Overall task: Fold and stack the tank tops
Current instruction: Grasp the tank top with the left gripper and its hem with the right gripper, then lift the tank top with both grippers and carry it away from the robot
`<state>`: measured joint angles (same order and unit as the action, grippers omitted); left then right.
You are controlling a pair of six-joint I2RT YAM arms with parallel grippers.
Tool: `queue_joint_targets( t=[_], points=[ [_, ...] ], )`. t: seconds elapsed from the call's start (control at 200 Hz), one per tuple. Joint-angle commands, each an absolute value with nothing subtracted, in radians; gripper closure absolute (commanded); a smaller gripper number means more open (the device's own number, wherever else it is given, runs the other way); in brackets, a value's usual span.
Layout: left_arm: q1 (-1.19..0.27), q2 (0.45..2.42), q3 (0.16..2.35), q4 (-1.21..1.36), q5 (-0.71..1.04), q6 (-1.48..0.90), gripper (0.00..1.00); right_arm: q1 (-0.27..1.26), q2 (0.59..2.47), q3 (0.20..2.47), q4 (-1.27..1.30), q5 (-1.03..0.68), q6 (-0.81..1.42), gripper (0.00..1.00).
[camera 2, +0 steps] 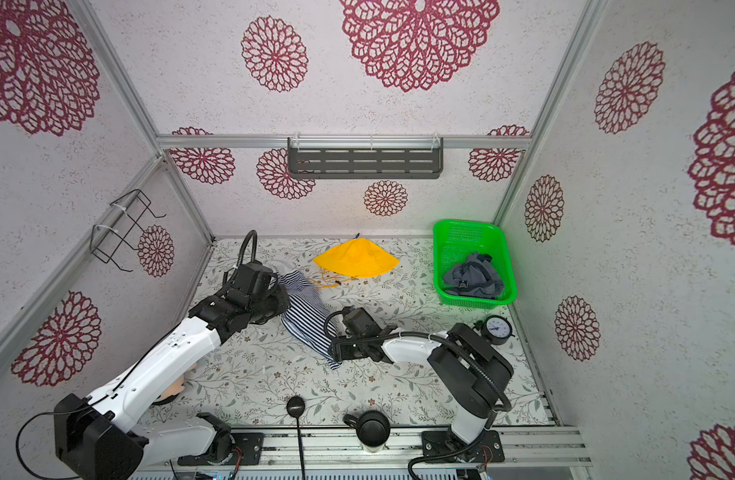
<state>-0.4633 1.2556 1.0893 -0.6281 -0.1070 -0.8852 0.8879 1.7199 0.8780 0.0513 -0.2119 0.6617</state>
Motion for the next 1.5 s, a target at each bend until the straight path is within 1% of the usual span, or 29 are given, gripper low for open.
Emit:
queue_joint_targets(
  t=[0.0, 0.03, 0.075, 0.12, 0.2, 0.285, 0.345, 0.455, 0.525, 0.601, 0.671, 0.761, 0.851, 0.911, 0.981, 1.116, 1.186, 1.296, 1.381, 1.496],
  points=[
    [-0.452, 1.225, 1.121, -0.628, -0.131, -0.877, 1.00, 0.923, 1.749, 0.930, -0.014, -0.141, 0.684, 0.56],
    [-0.450, 1.221, 1.118, -0.628, -0.135, -0.877, 1.00, 0.933, 1.761, 0.947, -0.033, -0.124, 0.678, 0.65],
    [-0.447, 1.214, 1.114, -0.626, -0.140, -0.879, 1.00, 0.942, 1.774, 0.966, -0.045, -0.110, 0.671, 0.84],
    [-0.444, 1.205, 1.111, -0.626, -0.140, -0.880, 1.00, 0.942, 1.780, 0.977, -0.050, -0.106, 0.667, 1.00],
    [-0.434, 1.187, 1.105, -0.634, -0.139, -0.878, 1.00, 0.929, 1.763, 1.014, -0.102, -0.067, 0.618, 1.00],
    [-0.423, 1.183, 1.108, -0.639, -0.119, -0.859, 1.00, 0.879, 1.726, 1.090, -0.231, 0.002, 0.508, 1.00],
    [-0.415, 1.206, 1.120, -0.630, -0.084, -0.837, 1.00, 0.821, 1.692, 1.151, -0.319, 0.051, 0.421, 1.00],
    [-0.407, 1.311, 1.202, -0.603, -0.023, -0.777, 1.00, 0.688, 1.649, 1.292, -0.434, 0.075, 0.273, 1.00],
    [-0.374, 1.400, 1.329, -0.598, 0.034, -0.722, 1.00, 0.616, 1.655, 1.433, -0.526, 0.071, 0.197, 1.00],
    [-0.314, 1.492, 1.508, -0.627, 0.089, -0.664, 1.00, 0.577, 1.669, 1.606, -0.586, 0.086, 0.119, 1.00],
    [-0.271, 1.588, 1.757, -0.728, 0.110, -0.595, 1.00, 0.559, 1.690, 1.757, -0.631, 0.100, 0.073, 1.00],
    [-0.255, 1.707, 2.093, -0.898, 0.114, -0.512, 1.00, 0.551, 1.713, 1.925, -0.683, 0.116, 0.036, 1.00],
    [-0.255, 1.794, 2.364, -1.061, 0.112, -0.448, 1.00, 0.552, 1.681, 1.974, -0.674, 0.124, 0.019, 1.00],
    [-0.254, 1.804, 2.426, -1.126, 0.119, -0.419, 1.00, 0.552, 1.639, 1.948, -0.657, 0.125, 0.013, 1.00],
    [-0.257, 1.751, 2.341, -1.137, 0.130, -0.403, 1.00, 0.552, 1.575, 1.865, -0.632, 0.121, 0.015, 1.00],
    [-0.308, 1.553, 1.903, -1.006, 0.144, -0.351, 1.00, 0.557, 1.428, 1.614, -0.590, 0.054, 0.015, 1.00],
    [-0.336, 1.463, 1.684, -0.960, 0.144, -0.388, 1.00, 0.568, 1.356, 1.469, -0.598, 0.021, 0.014, 1.00],
    [-0.420, 1.320, 1.339, -0.825, 0.129, -0.461, 1.00, 0.612, 1.272, 1.244, -0.611, -0.023, 0.022, 1.00],
    [-0.474, 1.279, 1.146, -0.721, 0.135, -0.541, 1.00, 0.637, 1.243, 1.073, -0.593, -0.045, 0.059, 1.00],
    [-0.577, 1.301, 0.997, -0.623, 0.127, -0.610, 1.00, 0.655, 1.195, 0.900, -0.556, -0.031, 0.130, 1.00]
  ],
)
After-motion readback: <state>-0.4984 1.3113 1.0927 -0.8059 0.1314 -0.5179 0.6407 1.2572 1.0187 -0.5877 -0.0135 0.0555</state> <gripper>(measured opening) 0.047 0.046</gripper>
